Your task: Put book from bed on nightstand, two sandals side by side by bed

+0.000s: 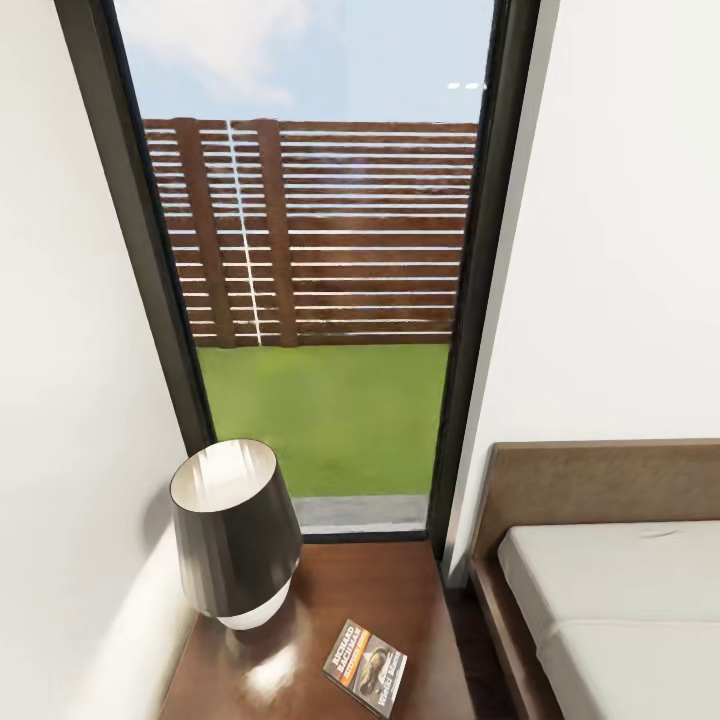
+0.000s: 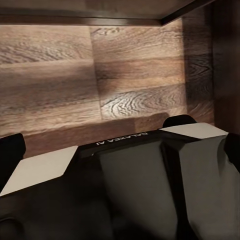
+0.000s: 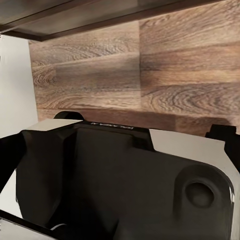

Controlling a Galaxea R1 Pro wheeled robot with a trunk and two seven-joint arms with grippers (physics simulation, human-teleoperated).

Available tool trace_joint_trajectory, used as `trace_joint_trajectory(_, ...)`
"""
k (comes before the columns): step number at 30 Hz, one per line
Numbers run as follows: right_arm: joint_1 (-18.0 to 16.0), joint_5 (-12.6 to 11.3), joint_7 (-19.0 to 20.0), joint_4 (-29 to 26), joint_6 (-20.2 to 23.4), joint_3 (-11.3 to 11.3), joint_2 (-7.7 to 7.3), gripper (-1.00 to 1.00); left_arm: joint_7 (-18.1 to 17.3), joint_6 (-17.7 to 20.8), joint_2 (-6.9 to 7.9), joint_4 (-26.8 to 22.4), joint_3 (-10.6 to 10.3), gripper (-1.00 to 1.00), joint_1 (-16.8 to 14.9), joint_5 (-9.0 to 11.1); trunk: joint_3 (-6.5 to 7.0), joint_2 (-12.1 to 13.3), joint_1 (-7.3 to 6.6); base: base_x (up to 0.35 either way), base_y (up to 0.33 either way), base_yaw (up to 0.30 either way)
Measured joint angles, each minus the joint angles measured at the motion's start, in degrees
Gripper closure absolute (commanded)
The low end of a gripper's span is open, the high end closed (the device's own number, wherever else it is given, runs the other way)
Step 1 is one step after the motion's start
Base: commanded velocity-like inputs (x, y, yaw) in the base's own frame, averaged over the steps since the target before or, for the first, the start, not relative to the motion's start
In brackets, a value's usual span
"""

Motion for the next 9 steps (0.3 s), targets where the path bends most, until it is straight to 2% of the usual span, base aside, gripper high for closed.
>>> trace_joint_trajectory(3, 0.00, -0.20, 0.00, 0.01, 0.00, -0.04, 0.93, -1.00, 0.00, 0.00, -0.01, 0.00, 0.02, -1.00, 0.00, 0.03, 0.00, 0.00, 0.00, 0.000, 0.000, 0.000)
trace_joint_trajectory(5, 0.00, -0.17, 0.01, -0.02, 0.00, -0.05, 2.06, -1.00, 0.00, 0.00, 0.03, 0.00, 0.03, -1.00, 0.00, 0.00, 0.00, 0.00, 0.00, 0.000, 0.000, 0.000)
trace_joint_trajectory(9, 0.00, -0.16, 0.00, -0.01, 0.00, -0.07, 2.76, -1.00, 0.00, 0.00, 0.04, 0.00, 0.04, -1.00, 0.00, 0.01, 0.00, 0.00, 0.00, 0.000, 0.000, 0.000)
